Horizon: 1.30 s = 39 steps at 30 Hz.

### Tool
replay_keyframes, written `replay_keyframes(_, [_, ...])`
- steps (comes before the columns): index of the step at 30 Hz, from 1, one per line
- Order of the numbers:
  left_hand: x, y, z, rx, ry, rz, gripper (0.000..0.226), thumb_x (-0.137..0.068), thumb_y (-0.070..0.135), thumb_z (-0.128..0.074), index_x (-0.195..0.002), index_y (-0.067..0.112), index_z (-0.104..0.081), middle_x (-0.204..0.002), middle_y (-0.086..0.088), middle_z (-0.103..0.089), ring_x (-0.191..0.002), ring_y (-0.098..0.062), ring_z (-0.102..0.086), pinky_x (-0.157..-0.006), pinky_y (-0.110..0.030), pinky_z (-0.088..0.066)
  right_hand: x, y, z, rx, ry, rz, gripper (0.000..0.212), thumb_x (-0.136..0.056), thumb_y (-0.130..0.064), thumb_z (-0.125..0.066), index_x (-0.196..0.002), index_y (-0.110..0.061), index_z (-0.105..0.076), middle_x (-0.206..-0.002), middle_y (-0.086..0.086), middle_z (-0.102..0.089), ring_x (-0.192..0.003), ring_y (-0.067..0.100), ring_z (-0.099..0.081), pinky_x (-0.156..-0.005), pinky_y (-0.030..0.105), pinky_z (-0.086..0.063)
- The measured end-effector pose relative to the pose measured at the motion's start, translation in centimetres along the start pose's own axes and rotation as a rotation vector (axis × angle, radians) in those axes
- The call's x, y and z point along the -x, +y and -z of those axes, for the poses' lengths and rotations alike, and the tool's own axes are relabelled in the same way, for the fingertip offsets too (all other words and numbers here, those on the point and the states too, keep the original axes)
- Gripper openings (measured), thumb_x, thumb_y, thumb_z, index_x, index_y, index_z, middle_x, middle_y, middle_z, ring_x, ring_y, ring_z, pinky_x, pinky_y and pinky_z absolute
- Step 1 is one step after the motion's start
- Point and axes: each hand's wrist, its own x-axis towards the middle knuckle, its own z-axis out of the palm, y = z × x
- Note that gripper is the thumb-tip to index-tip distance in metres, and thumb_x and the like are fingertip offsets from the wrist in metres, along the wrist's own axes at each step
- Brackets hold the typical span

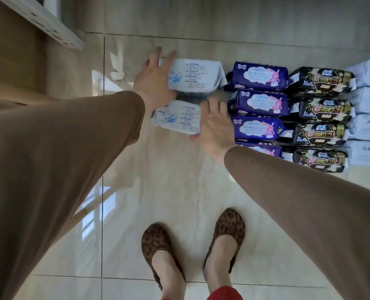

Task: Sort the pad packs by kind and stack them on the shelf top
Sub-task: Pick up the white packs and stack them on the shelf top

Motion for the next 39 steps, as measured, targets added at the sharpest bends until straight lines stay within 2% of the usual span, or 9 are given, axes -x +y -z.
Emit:
replay_keyframes(5, [-0.7, 0.6, -1.1, 0.064, 0.006, 0.033, 0.090, -0.068, 0.029, -0.085, -0.139, 0.022, -0.031, -0.140, -0.013, -0.035, -0.104, -0.042, -0.057, -0.084, -0.046, -0.049, 0.7, -0.6, -1.6, -0.145, -0.089, -0.003, 0.070, -0.074, -0.024, -0.079, -0.131, -0.011, -0.040, -0.124, 0.011, -0.044, -0.106, 0.034, -0.048, -0.064, 0.037, -0.041])
replay_keyframes(11, [4.0, -0.1, 3.5, 0.026, 0.022, 0.052, 0.079, -0.065, 0.034, -0.085, -0.128, 0.018, -0.040, -0.123, -0.015, -0.045, -0.097, -0.040, -0.061, -0.076, -0.046, -0.054, 5.3, 0.2, 3.4, -0.286, -0.159, 0.008, 0.071, -0.069, -0.033, -0.081, -0.126, -0.013, -0.043, -0.123, 0.010, -0.047, -0.102, 0.035, -0.052, -0.079, 0.043, -0.048])
replay_keyframes(13, [6.7, 0.0, 6.5, 0.054, 0.022, 0.068, 0.079, -0.065, 0.032, -0.085, -0.130, 0.019, -0.042, -0.123, -0.014, -0.046, -0.094, -0.040, -0.062, -0.073, -0.044, -0.053, 7.9, 0.6, 6.9, -0.340, -0.196, -0.013, 0.073, -0.068, -0.037, -0.081, -0.126, -0.015, -0.043, -0.122, 0.007, -0.049, -0.103, 0.033, -0.053, -0.078, 0.041, -0.047])
replay_keyframes(17, [13.4, 1.9, 14.6, 0.106, 0.020, 0.095, 0.079, -0.067, 0.037, -0.085, -0.132, 0.025, -0.043, -0.126, -0.005, -0.047, -0.093, -0.029, -0.060, -0.067, -0.033, -0.042, 13.4, 1.5, 16.8, -0.363, -0.228, 0.011, 0.076, -0.065, -0.044, -0.080, -0.125, -0.025, -0.038, -0.120, 0.000, -0.049, -0.098, 0.024, -0.055, -0.073, 0.039, -0.047])
replay_keyframes(20, [19.2, 4.8, 22.0, 0.160, 0.036, 0.081, 0.078, -0.068, 0.038, -0.085, -0.133, 0.026, -0.044, -0.125, -0.002, -0.047, -0.097, -0.030, -0.061, -0.069, -0.035, -0.045, 17.5, 1.6, 26.3, -0.345, -0.241, 0.020, 0.080, -0.064, -0.047, -0.081, -0.127, -0.032, -0.034, -0.121, -0.006, -0.046, -0.094, 0.020, -0.058, -0.069, 0.035, -0.043])
replay_keyframes(26, [30.2, 11.6, 38.9, 0.180, 0.069, 0.041, 0.077, -0.068, 0.048, -0.082, -0.132, 0.032, -0.040, -0.120, 0.001, -0.047, -0.098, -0.031, -0.061, -0.076, -0.047, -0.055, 25.5, 0.0, 46.7, -0.359, -0.185, 0.002, 0.090, -0.059, -0.052, -0.084, -0.132, -0.039, -0.033, -0.133, -0.012, -0.039, -0.113, 0.015, -0.054, -0.088, 0.038, -0.048])
replay_keyframes(29, [34.2, 14.5, 46.6, 0.222, 0.141, -0.020, 0.081, -0.068, 0.050, -0.082, -0.135, 0.034, -0.039, -0.127, 0.003, -0.047, -0.104, -0.029, -0.061, -0.081, -0.041, -0.053, 29.2, -0.5, 55.8, -0.353, -0.138, 0.027, 0.090, -0.058, -0.057, -0.082, -0.133, -0.044, -0.032, -0.135, -0.015, -0.039, -0.120, 0.013, -0.051, -0.091, 0.037, -0.046])
replay_keyframes(35, [37.6, 18.6, 60.2, 0.144, 0.303, -0.138, 0.082, -0.067, 0.057, -0.079, -0.135, 0.036, -0.039, -0.123, 0.001, -0.048, -0.100, -0.028, -0.060, -0.075, -0.035, -0.044, 33.6, 0.3, 69.6, -0.336, 0.019, 0.061, 0.099, -0.054, -0.076, -0.072, -0.139, -0.050, -0.029, -0.145, -0.020, -0.034, -0.129, 0.004, -0.042, -0.094, 0.032, -0.039])
replay_keyframes(39, [36.2, 21.0, 66.6, 0.122, 0.397, -0.175, 0.082, -0.064, 0.057, -0.082, -0.132, 0.038, -0.041, -0.120, 0.004, -0.049, -0.095, -0.023, -0.058, -0.076, -0.035, -0.045, 33.2, 1.8, 75.6, -0.323, 0.122, 0.094, 0.100, -0.051, -0.081, -0.068, -0.138, -0.049, -0.030, -0.127, -0.029, -0.034, -0.117, -0.001, -0.042, -0.091, 0.028, -0.036])
